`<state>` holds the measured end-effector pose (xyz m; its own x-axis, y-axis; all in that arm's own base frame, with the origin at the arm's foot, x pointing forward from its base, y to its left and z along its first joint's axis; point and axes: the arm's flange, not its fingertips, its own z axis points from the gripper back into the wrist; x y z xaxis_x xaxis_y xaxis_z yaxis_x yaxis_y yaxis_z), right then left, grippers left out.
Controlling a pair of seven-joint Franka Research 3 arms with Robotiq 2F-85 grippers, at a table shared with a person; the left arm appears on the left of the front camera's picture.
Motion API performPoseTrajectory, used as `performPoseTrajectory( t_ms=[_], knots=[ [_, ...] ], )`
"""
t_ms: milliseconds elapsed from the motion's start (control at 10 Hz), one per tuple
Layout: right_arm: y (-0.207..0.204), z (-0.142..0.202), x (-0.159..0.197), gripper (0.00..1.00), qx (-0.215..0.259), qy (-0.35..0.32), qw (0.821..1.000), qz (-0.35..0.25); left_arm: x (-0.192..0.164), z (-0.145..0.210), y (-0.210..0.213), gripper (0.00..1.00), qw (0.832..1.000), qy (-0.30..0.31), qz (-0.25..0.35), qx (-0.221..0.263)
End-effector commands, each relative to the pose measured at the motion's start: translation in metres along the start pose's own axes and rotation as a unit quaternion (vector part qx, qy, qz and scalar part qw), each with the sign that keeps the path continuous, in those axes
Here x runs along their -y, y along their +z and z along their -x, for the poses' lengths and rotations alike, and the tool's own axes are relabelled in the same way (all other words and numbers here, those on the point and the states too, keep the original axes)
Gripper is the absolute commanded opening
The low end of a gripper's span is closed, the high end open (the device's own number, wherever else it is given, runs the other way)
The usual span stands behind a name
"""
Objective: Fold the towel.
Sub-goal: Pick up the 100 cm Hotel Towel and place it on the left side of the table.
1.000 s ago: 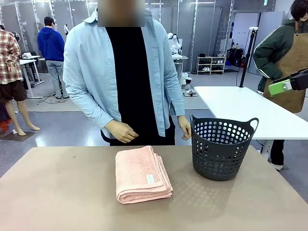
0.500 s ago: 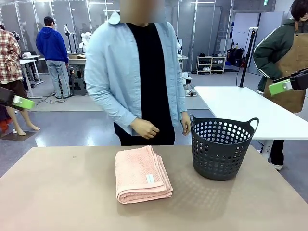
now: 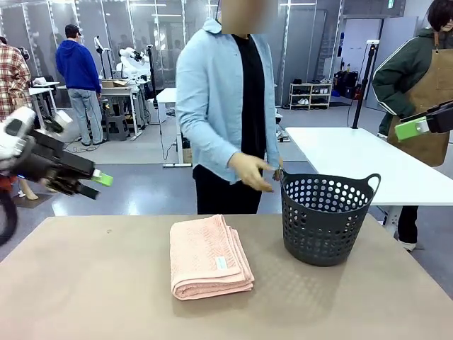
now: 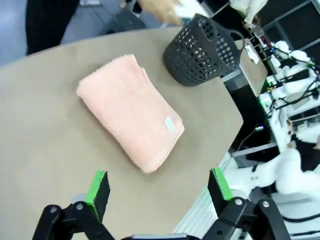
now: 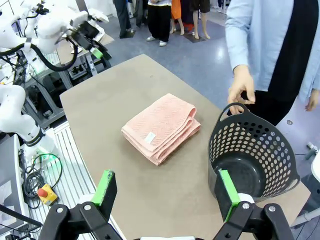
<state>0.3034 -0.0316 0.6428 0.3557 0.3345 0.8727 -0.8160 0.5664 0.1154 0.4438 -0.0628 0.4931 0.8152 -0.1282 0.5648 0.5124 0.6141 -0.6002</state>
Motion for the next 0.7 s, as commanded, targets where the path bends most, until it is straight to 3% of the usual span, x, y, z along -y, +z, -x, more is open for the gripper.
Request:
performPoseTrajectory(
  t_ms=[0,400,600],
  knots=[
    [0.000,0.000,0.001,0.99,0.000,0.000,1.000,0.000,-0.016,-0.015,-0.042,1.00,0.999,0.040,0.024,0.001],
    [0.000,0.000,0.001,0.99,0.000,0.000,1.000,0.000,-0.055,-0.001,-0.099,1.00,0.993,0.107,0.038,-0.013],
    [0.000,0.000,0.001,0.99,0.000,0.000,1.000,0.000,-0.062,0.005,-0.107,1.00,0.992,0.121,0.043,-0.014]
  ],
)
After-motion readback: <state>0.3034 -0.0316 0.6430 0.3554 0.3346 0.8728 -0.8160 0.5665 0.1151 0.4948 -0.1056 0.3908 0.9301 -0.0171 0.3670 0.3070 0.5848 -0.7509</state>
